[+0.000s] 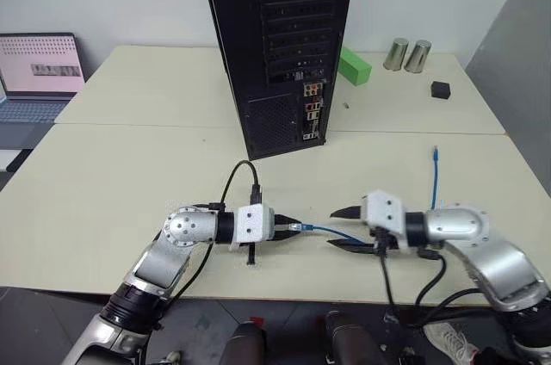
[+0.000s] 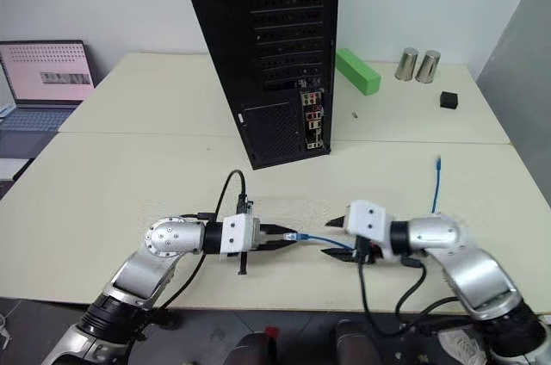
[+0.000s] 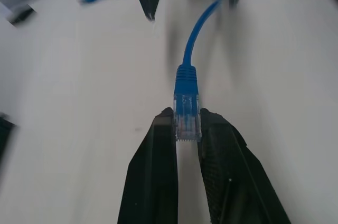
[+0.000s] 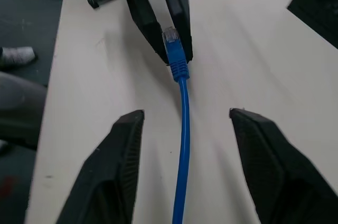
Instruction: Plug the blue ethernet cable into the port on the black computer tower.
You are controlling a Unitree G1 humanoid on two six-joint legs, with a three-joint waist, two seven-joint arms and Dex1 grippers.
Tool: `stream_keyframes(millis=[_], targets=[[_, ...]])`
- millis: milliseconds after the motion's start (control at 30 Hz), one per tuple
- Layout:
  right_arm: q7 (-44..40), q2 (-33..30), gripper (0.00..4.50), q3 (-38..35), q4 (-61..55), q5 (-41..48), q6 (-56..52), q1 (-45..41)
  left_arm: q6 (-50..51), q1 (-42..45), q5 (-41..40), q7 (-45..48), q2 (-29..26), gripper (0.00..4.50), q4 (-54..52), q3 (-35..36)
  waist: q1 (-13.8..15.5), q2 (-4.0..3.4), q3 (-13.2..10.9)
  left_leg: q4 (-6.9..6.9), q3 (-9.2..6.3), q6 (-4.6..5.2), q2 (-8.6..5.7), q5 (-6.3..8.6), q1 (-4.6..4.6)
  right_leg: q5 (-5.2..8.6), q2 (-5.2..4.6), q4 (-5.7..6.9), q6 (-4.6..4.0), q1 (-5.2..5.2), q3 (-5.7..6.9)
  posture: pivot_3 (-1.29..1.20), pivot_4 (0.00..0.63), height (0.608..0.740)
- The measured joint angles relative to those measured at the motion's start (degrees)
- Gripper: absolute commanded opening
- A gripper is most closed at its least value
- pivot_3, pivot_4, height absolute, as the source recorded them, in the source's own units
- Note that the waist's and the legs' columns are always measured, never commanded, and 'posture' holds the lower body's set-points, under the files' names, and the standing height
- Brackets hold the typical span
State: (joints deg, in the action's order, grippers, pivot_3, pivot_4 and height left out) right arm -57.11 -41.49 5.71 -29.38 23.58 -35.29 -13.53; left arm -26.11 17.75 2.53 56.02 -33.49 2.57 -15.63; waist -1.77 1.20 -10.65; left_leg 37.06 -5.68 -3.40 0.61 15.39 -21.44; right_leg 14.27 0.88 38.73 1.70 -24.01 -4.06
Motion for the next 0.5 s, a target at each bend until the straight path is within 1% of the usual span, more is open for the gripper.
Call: stream_keyframes(millis=[33, 100, 233, 367, 500], targets=[[0.6, 0.4, 3.61, -2.2, -1.2, 3.7, -3.1, 0.0, -6.1, 0.6, 2.8, -2.3, 0.0, 0.3, 2.2, 0.0, 0.0, 0.0, 0.0, 0.0, 0.0, 0.0, 0.0, 0.0, 0.01, 0.0, 0.0, 0.01, 0.0, 0.01, 0.0, 0.0, 0.15, 0.74], [2.1, 1.8, 3.61, -4.6, -3.0, 9.1, -7.5, 0.0, -15.1, 1.2, 6.3, -6.5, 0.1, 0.3, 5.5, 0.2, 0.0, 0.01, 0.0, 0.0, 0.02, 0.0, 0.0, 0.0, 0.0, 0.0, 0.0, 0.01, 0.01, 0.01, -0.01, 0.0, 0.15, 0.74], [6.3, 4.1, 3.61, -5.1, -4.0, 14.4, -13.6, 0.1, -28.1, 2.8, 12.3, -13.5, 0.3, 0.3, 10.3, 0.3, 0.1, 0.01, 0.0, 0.01, 0.01, 0.0, -0.04, 0.0, -0.02, 0.0, -0.02, 0.0, 0.03, 0.01, 0.01, 0.0, 0.15, 0.74], [10.1, 6.2, 3.61, -4.9, -4.0, 16.7, -16.7, -0.6, -35.2, 4.3, 16.1, -19.4, 1.3, 0.3, 13.3, 0.3, 0.0, 0.0, 0.0, 0.01, 0.01, 0.0, -0.05, 0.0, -0.02, -0.01, -0.03, 0.01, 0.04, 0.01, 0.01, 0.0, 0.15, 0.74], [11.8, 7.2, 3.61, -4.1, -2.8, 16.8, -16.8, -1.5, -38.6, 5.5, 18.7, -23.9, 1.3, 0.3, 15.2, 0.4, 0.0, 0.0, 0.0, 0.0, -0.01, 0.01, -0.05, 0.0, -0.01, -0.01, -0.02, 0.02, 0.04, 0.01, 0.04, 0.0, 0.15, 0.74]])
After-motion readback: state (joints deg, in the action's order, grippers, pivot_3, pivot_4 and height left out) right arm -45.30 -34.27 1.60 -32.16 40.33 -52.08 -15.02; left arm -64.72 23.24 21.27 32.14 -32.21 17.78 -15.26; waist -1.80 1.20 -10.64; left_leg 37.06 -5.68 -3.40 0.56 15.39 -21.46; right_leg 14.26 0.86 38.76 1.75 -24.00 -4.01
